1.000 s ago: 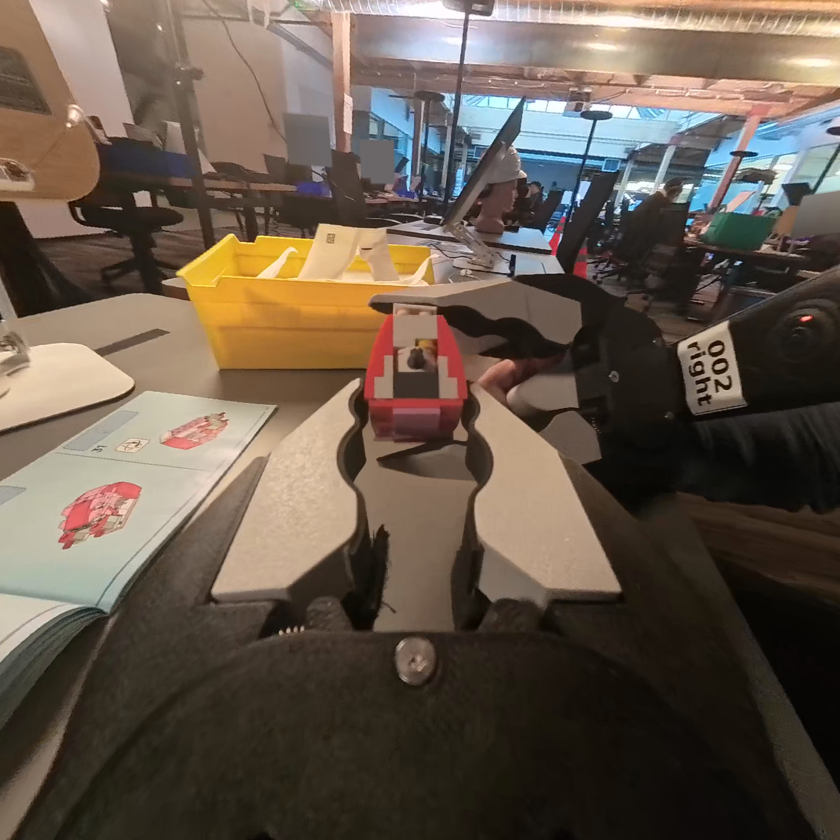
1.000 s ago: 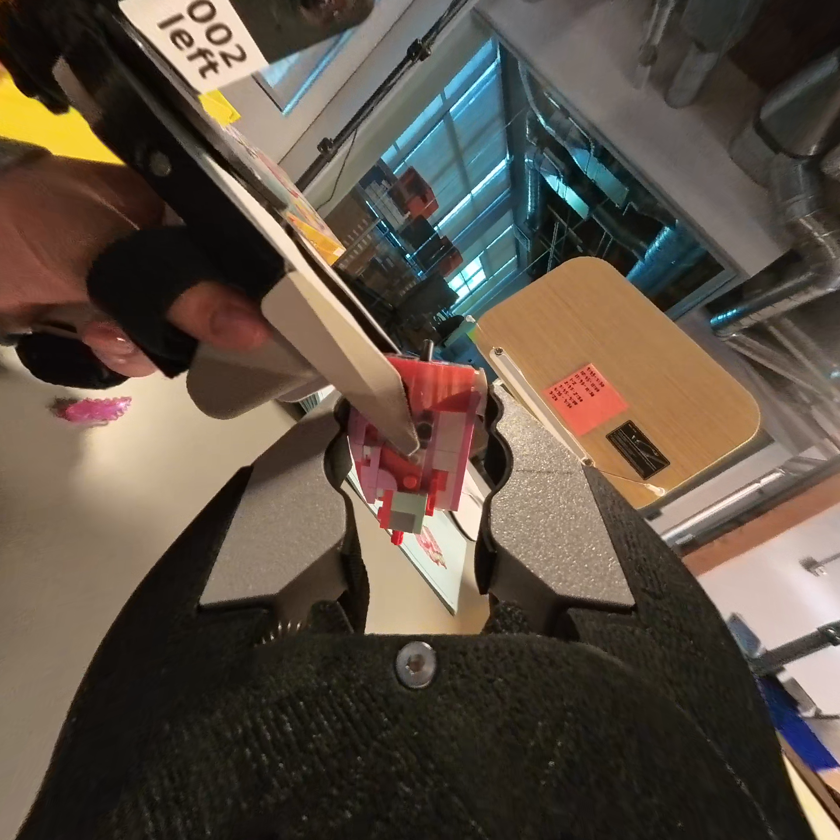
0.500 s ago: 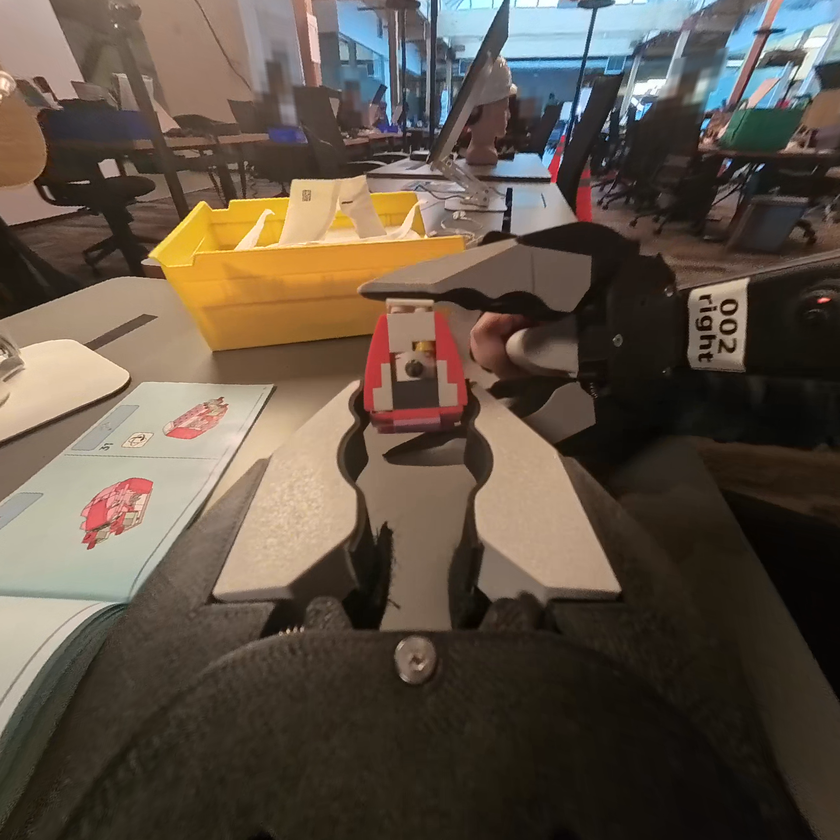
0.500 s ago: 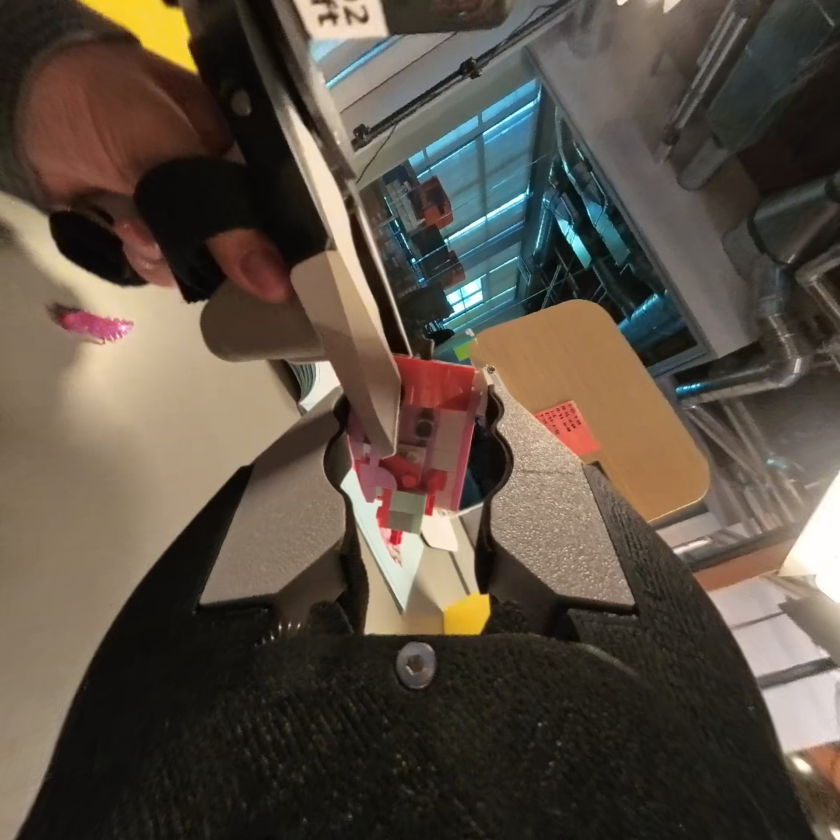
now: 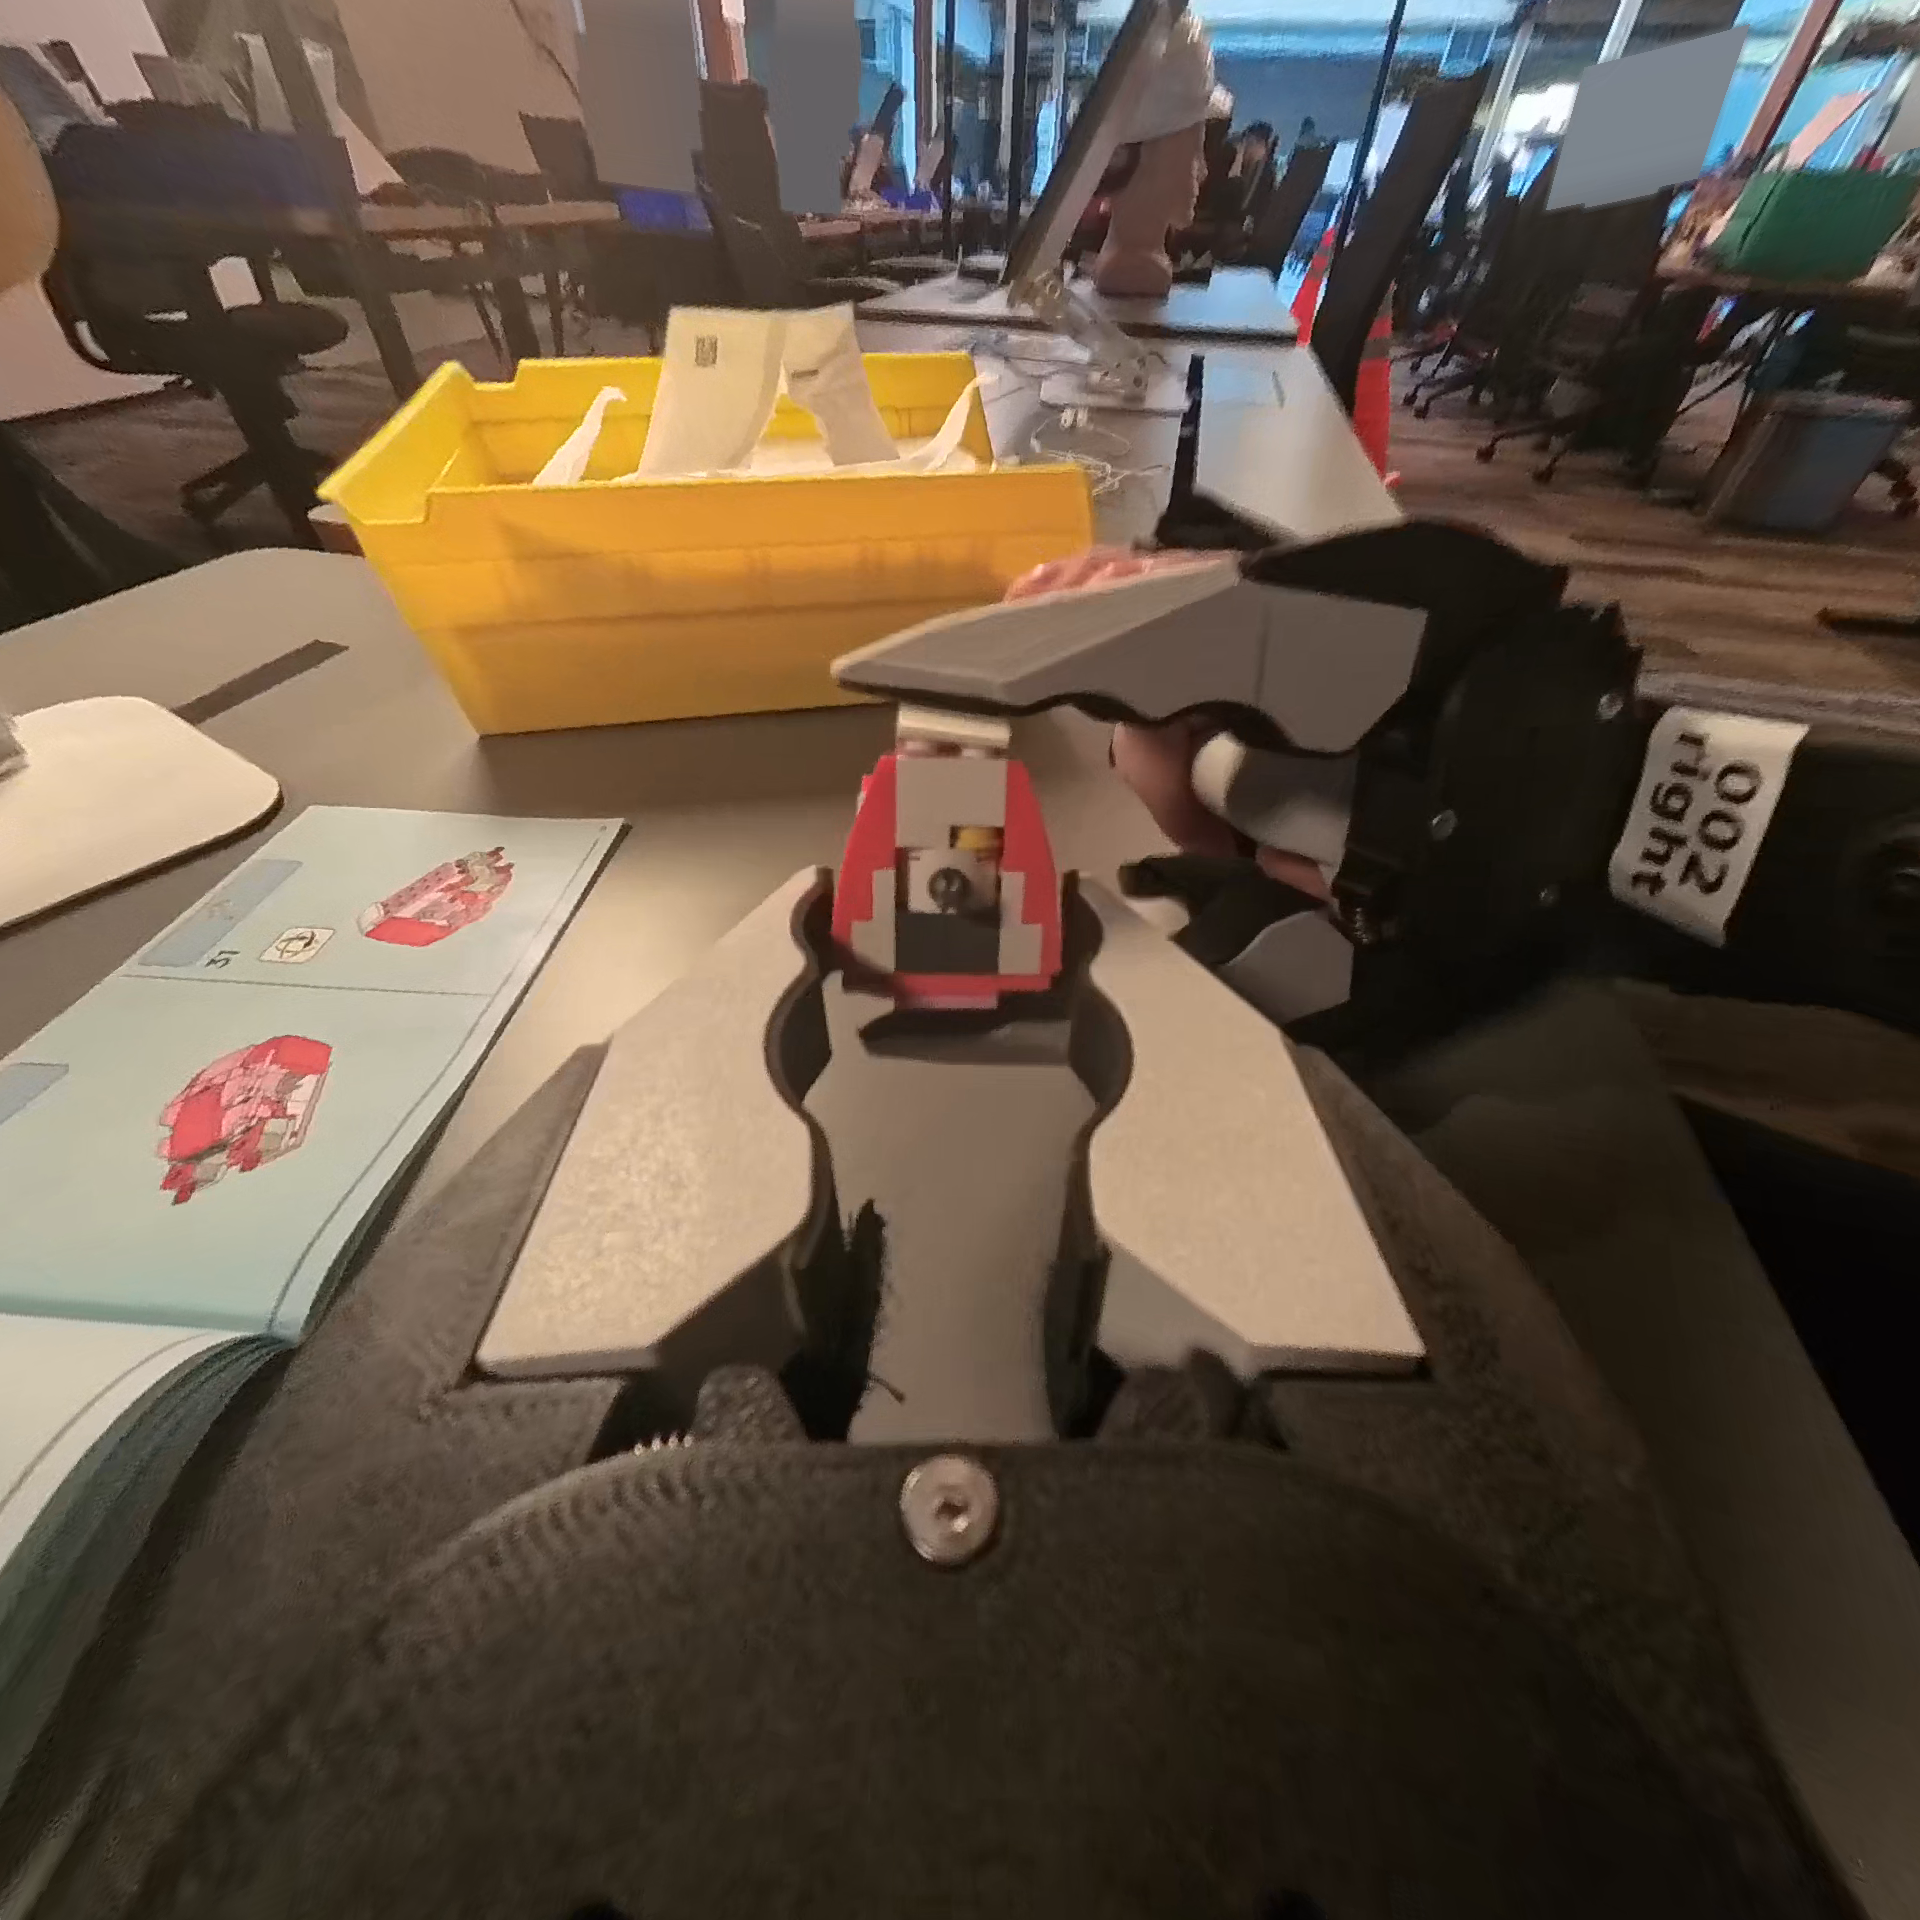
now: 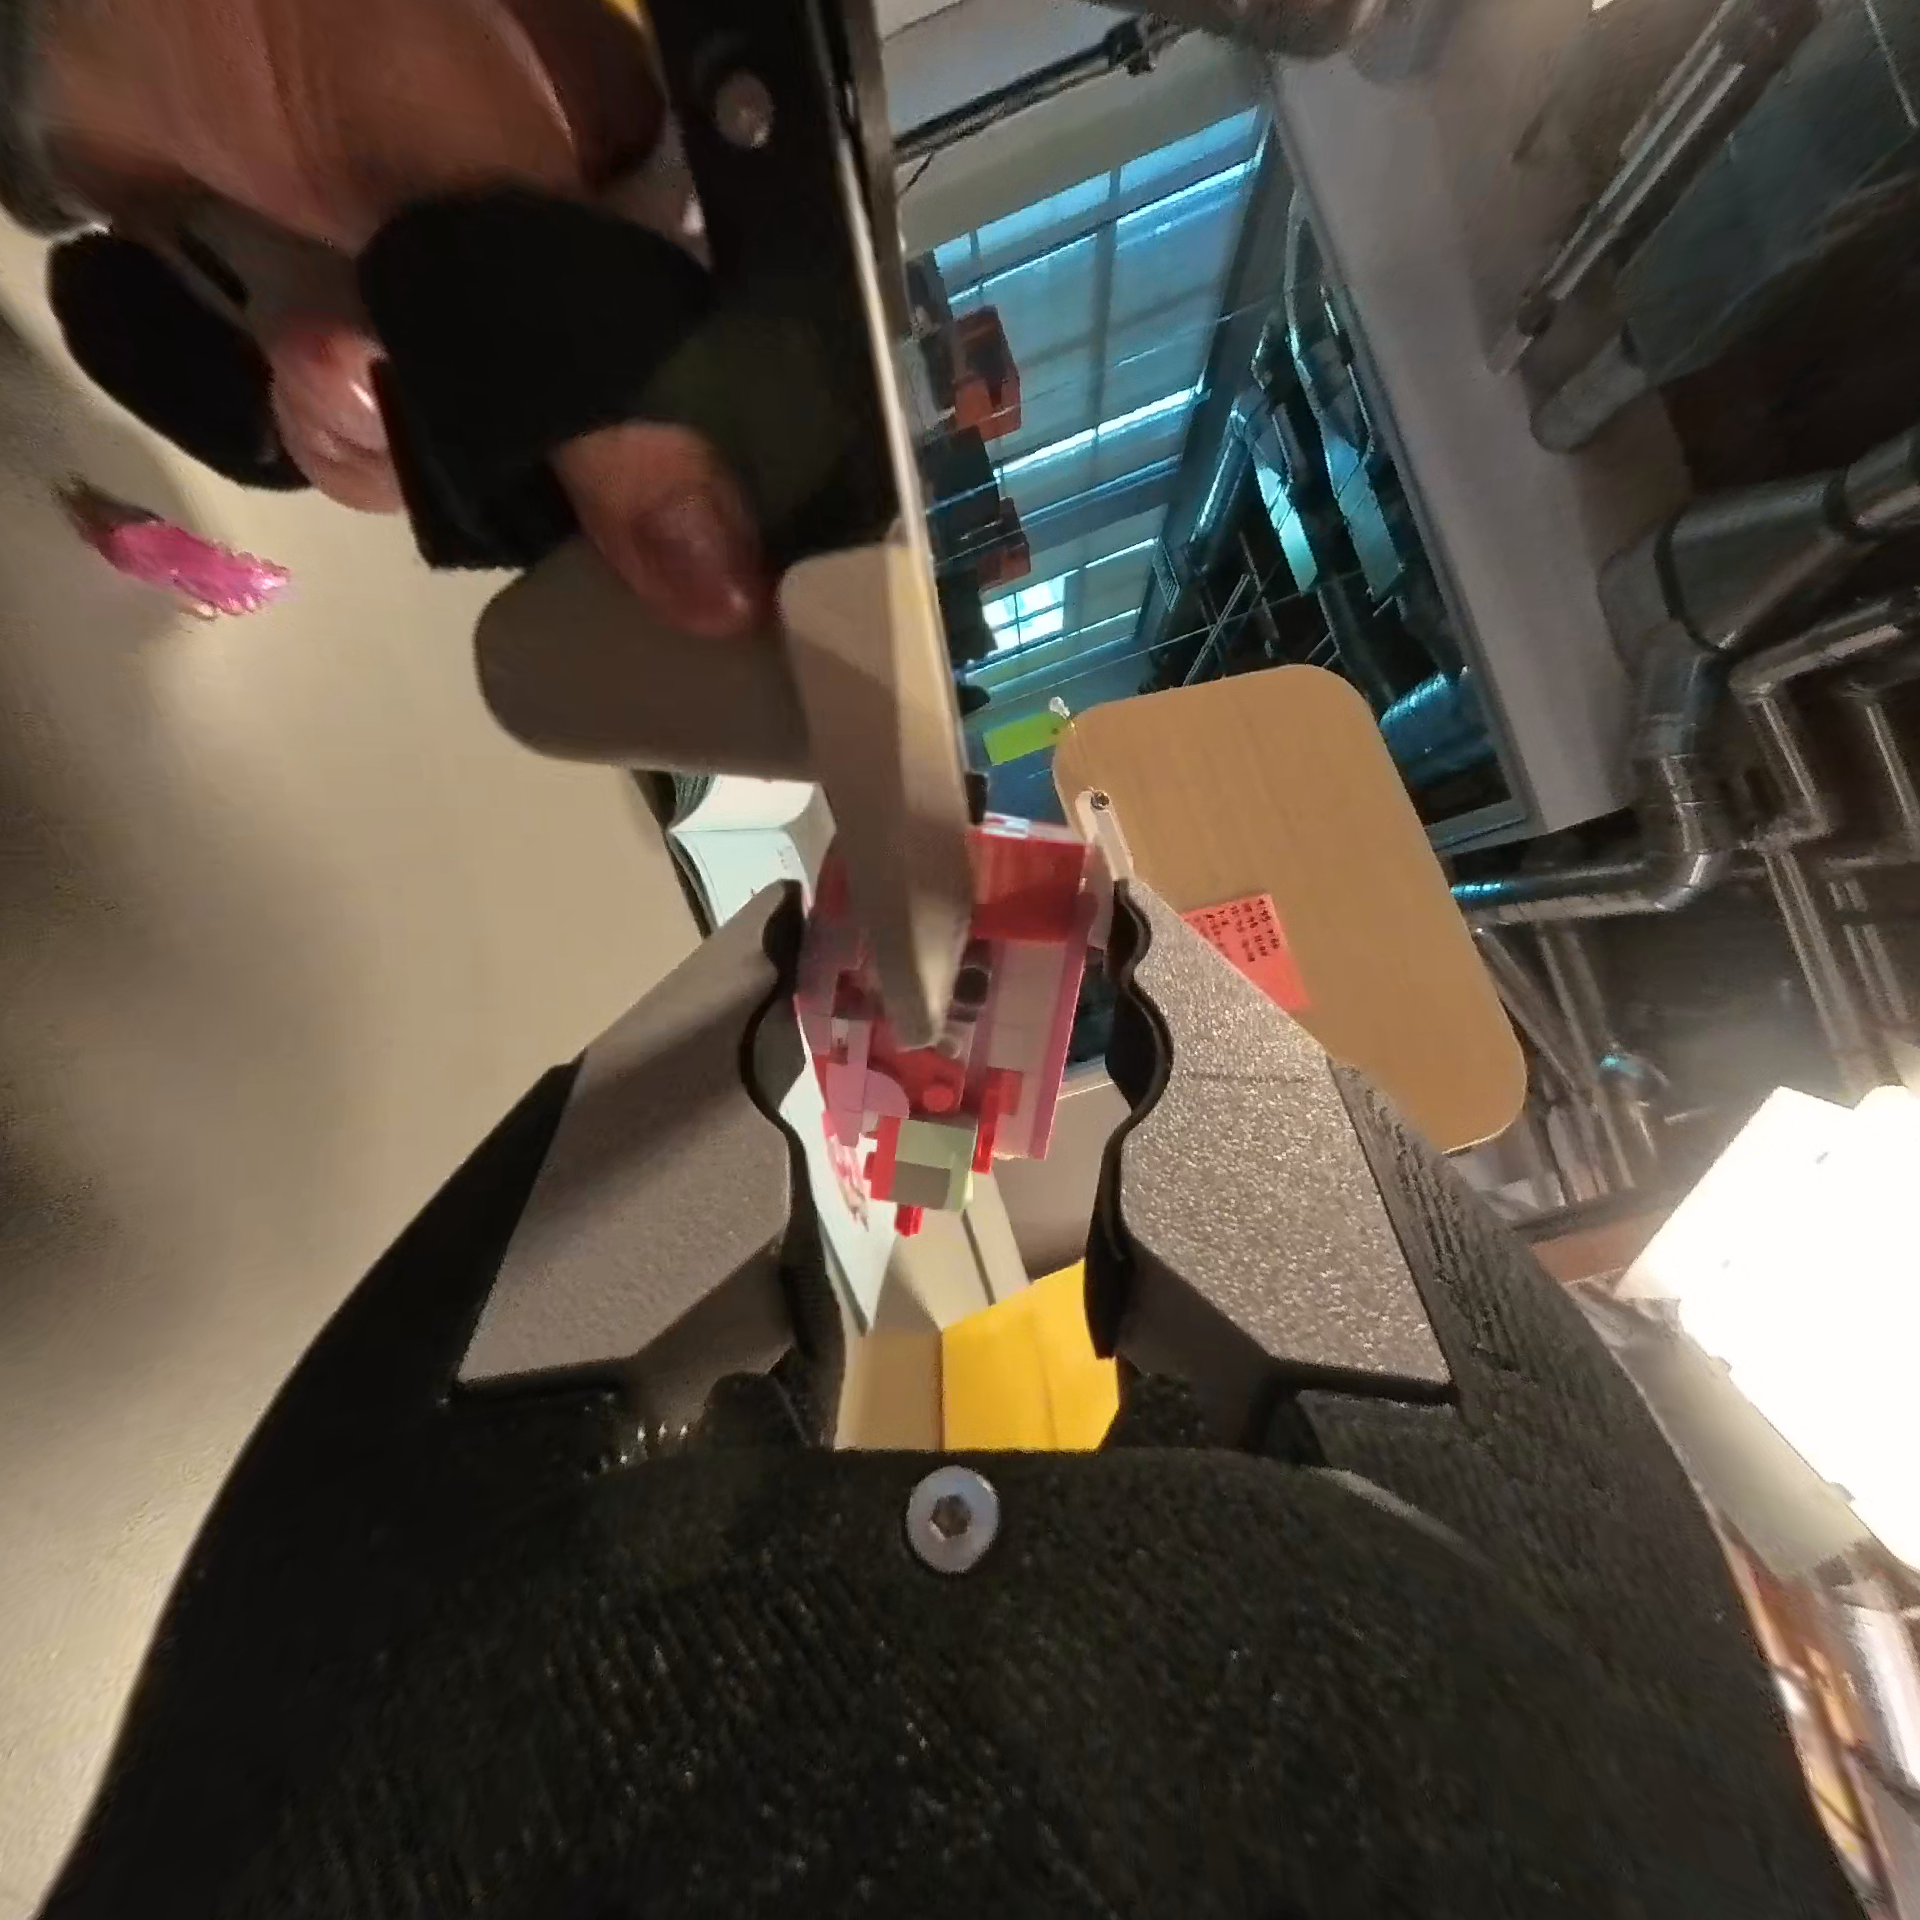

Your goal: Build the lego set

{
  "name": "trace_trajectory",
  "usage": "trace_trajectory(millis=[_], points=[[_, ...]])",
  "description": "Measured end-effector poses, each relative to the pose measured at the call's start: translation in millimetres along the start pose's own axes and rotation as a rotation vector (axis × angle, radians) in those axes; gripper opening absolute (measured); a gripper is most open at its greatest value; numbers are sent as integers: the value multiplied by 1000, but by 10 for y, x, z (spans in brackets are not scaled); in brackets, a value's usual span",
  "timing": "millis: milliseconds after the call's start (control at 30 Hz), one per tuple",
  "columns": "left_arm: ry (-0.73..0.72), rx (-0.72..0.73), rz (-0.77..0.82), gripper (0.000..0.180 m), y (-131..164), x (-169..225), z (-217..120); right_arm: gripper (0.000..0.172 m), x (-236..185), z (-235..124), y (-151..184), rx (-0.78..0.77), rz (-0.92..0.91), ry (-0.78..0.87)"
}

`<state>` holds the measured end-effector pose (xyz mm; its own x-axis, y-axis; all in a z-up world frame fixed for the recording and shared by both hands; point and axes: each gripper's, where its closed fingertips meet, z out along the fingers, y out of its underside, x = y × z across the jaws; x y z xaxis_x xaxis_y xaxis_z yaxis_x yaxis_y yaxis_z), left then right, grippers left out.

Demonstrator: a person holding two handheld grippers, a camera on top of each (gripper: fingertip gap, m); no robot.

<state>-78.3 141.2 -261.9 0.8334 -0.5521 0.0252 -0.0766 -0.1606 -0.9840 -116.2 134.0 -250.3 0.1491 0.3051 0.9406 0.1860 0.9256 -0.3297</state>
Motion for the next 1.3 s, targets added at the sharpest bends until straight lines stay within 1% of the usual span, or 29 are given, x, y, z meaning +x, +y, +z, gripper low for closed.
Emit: trace_trajectory(millis=[67, 133, 167, 333, 500, 767, 1167, 1233, 1300], points=[[14, 45, -19, 45, -75, 16, -26, 57, 0, 3, -4, -1, 10, 7], [-5, 64, -3, 39, -101, -6, -49, 57, -1, 3, -13, 2, 16, 10], [-11, 58, 6, 39, -94, -8, -46, 57, -6, 4, -7, -1, 14, 7], [-21, 1, 31, 39, -51, -4, -21, 57, -26, -8, 8, 6, -54, -10], [-38, -72, 71, 38, 37, -12, 7, 58, -73, -17, 36, -3, -184, -21], [-134, -194, 219, 38, 151, -107, -5, 61, -175, -9, 121, -45, -316, -54], [-194, -287, 237, 38, 253, -181, -8, 59, -240, 20, 164, -92, -388, -65], [-201, -298, 238, 37, 272, -188, -2, 59, -250, 17, 174, -102, -378, -71], [-197, -270, 221, 38, 237, -184, -1, 59, -218, 13, 168, -104, -340, -56]])
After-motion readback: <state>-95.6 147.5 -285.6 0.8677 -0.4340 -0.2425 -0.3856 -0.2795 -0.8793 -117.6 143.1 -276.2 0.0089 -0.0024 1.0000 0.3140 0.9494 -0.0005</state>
